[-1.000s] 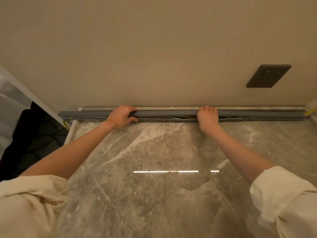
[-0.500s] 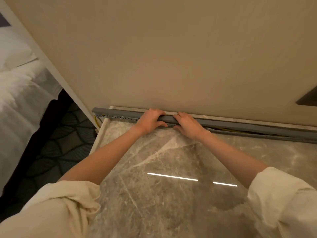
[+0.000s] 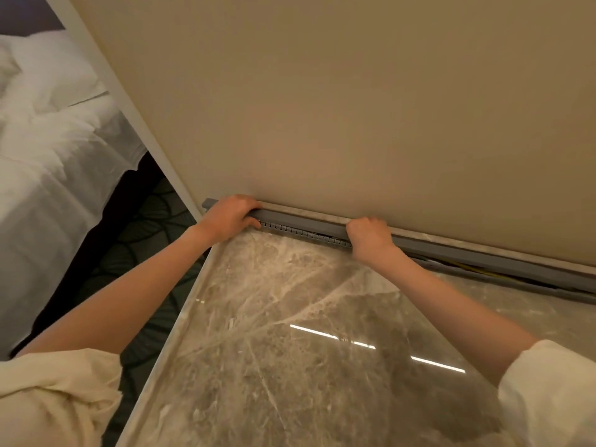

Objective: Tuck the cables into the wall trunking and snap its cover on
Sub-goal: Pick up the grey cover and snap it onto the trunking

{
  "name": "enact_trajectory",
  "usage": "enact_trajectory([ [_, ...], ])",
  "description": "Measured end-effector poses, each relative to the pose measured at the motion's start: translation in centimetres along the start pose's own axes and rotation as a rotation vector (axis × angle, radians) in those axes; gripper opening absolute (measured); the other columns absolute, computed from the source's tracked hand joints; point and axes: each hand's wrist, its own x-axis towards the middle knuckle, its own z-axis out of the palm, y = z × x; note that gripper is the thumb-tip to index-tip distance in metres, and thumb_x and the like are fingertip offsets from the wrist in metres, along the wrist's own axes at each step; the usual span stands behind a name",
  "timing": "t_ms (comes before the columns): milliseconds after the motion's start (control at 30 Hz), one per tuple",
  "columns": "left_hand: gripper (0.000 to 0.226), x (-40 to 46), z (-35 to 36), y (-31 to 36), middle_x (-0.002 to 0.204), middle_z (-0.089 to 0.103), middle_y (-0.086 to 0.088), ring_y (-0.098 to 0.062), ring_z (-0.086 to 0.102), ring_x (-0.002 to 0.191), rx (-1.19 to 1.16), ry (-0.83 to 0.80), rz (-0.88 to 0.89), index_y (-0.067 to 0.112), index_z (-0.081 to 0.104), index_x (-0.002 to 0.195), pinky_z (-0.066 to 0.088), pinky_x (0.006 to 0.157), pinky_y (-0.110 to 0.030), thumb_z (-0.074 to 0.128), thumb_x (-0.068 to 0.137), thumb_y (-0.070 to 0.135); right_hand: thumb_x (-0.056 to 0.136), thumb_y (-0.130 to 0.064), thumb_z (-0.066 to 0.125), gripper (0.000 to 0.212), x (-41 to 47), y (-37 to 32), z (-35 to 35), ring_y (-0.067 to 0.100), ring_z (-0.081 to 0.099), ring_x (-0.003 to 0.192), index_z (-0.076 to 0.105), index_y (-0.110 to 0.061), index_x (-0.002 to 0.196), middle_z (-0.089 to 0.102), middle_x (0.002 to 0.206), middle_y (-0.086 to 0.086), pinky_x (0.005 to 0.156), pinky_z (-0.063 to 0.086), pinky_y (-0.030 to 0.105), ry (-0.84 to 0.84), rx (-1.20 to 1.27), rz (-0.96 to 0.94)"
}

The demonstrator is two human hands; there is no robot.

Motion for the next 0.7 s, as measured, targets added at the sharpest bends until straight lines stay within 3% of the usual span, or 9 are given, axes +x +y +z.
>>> enact_trajectory([
  [133, 0.031, -0.3, 0.8, -0.3, 0.108, 0.065, -0.013, -0.029, 0.058, 0.102, 0.036, 0.060, 0.034, 0.007, 0.060, 0.112, 0.047, 0.089, -0.042, 0.062, 0.087, 0.024, 0.082, -0.019, 0.063, 0.034, 1.7, -2.0, -0.6, 0.034, 0.056, 0.099, 0.052, -0.003, 0.110, 0.057, 0.110, 0.018, 0.081, 0.047, 0.039, 0.024, 0.166, -0.249],
  [300, 0.027, -0.5, 1.6, -0.6, 0.105, 0.067, -0.012, -0.029, 0.058, 0.099, 0.040, 0.153, 0.048, 0.008, 0.059, 0.110, 0.046, 0.085, -0.039, 0.061, 0.087, 0.023, 0.088, -0.042, 0.058, 0.050, 4.3, -5.3, 0.2, 0.031, 0.054, 0.106, 0.047, -0.007, 0.122, 0.054, 0.117, 0.014, 0.088, 0.048, 0.042, 0.231, 0.244, -0.400],
  [467, 0.026, -1.1, 2.7, -0.7, 0.105, 0.067, -0.012, -0.028, 0.059, 0.098, 0.074, 0.247, 0.068, 0.008, 0.057, 0.112, 0.047, 0.088, -0.039, 0.057, 0.090, 0.022, 0.092, -0.048, 0.047, 0.051, 5.9, -7.2, 0.9, 0.027, 0.056, 0.107, 0.044, -0.009, 0.126, 0.057, 0.120, 0.010, 0.078, 0.050, 0.040, 0.318, 0.171, -0.439],
  [700, 0.028, -1.0, 3.1, -0.7, 0.107, 0.067, -0.012, -0.029, 0.060, 0.101, 0.054, 0.270, 0.065, 0.008, 0.058, 0.114, 0.048, 0.089, -0.039, 0.055, 0.092, 0.024, 0.099, -0.039, 0.037, 0.039, 6.5, -7.7, 1.9, 0.029, 0.059, 0.098, 0.048, -0.005, 0.114, 0.060, 0.111, 0.013, 0.073, 0.048, 0.039, 0.401, 0.081, -0.461],
])
